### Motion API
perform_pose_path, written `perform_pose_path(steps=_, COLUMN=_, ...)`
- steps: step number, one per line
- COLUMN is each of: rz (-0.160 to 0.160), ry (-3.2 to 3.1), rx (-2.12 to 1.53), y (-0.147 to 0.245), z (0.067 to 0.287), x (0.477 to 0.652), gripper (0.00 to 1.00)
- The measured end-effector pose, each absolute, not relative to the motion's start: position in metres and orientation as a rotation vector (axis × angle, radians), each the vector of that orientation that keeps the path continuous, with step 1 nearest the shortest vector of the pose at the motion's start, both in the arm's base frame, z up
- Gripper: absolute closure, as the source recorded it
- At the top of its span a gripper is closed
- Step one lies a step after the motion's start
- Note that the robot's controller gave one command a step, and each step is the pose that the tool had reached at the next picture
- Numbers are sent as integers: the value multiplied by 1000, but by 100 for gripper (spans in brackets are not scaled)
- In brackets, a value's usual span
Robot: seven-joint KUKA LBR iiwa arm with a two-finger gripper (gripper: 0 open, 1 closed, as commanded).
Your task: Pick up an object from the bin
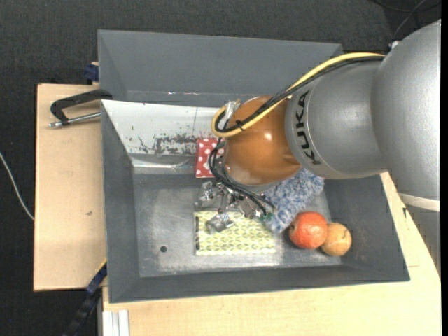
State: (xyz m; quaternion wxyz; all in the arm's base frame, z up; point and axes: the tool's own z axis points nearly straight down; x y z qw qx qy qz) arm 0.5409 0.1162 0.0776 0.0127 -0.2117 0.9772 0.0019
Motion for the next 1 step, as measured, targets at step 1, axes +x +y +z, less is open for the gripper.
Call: perform_pose_path(steps=1, rz=7, ry=3048, rx=-659, y=117, z=81, x=540, gripper=100)
